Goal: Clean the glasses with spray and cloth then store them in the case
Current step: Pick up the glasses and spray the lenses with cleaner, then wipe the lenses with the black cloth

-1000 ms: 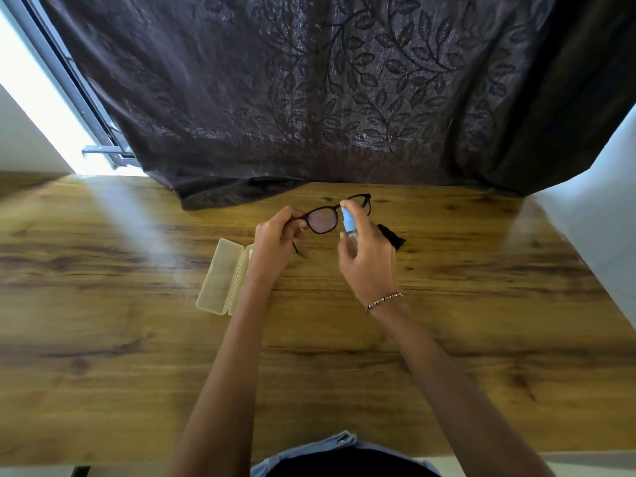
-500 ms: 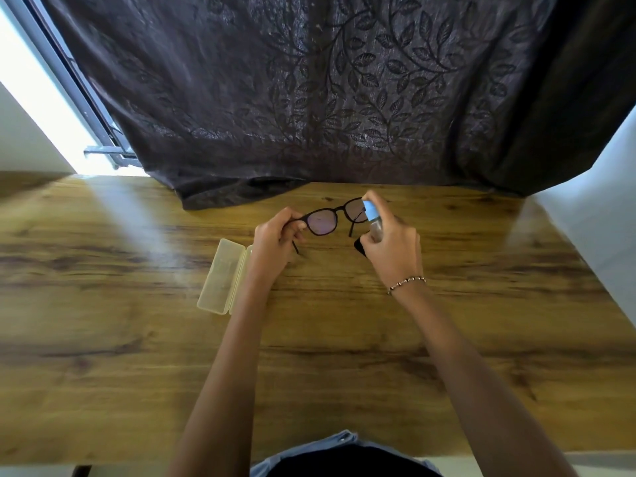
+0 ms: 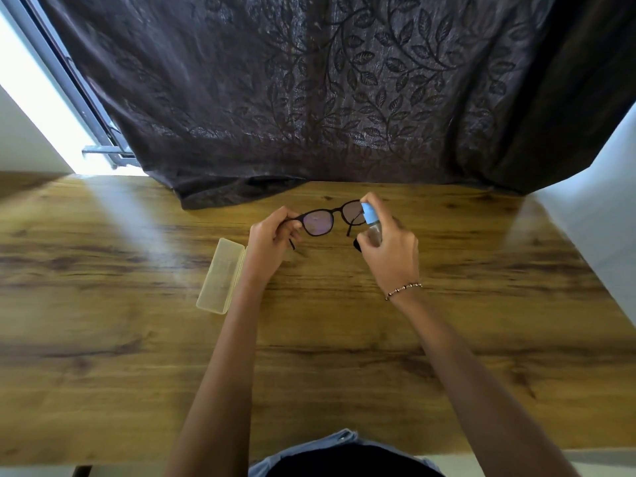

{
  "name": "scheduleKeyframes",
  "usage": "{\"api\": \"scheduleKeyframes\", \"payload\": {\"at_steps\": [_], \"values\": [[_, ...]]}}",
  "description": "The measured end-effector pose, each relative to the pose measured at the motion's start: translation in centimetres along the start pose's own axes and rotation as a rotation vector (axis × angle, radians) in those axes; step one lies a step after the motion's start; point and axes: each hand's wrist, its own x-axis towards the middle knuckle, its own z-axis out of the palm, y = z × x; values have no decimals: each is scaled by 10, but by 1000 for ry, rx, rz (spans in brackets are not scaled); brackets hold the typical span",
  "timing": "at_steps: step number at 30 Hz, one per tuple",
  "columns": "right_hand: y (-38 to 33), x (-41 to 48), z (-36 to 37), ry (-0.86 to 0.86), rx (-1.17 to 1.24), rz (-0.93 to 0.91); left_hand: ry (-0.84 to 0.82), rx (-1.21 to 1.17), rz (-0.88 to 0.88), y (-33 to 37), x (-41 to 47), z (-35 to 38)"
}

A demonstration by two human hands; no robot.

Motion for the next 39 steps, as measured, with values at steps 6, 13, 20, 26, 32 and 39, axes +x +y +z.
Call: {"api": "scheduleKeyframes", "payload": {"at_steps": [6,13,20,26,32,39], "values": [[1,-3,7,-83,-30,-22,-18,8,3,1,0,-1],[5,-1,5,-15,-8,50,-17,-8,-2,0,-1,-1],[3,1,9,-36,-19,33,-45,-34,-12,2,-1,-1],[0,0,11,-23,8,62,-34,-30,-4,3,-2,-2],[15,1,10,53,154,74,-34,-19,-19,0,-1,-2],[65,1,6,42,336,283,-55,-6,-79,-7,2,3]]}}
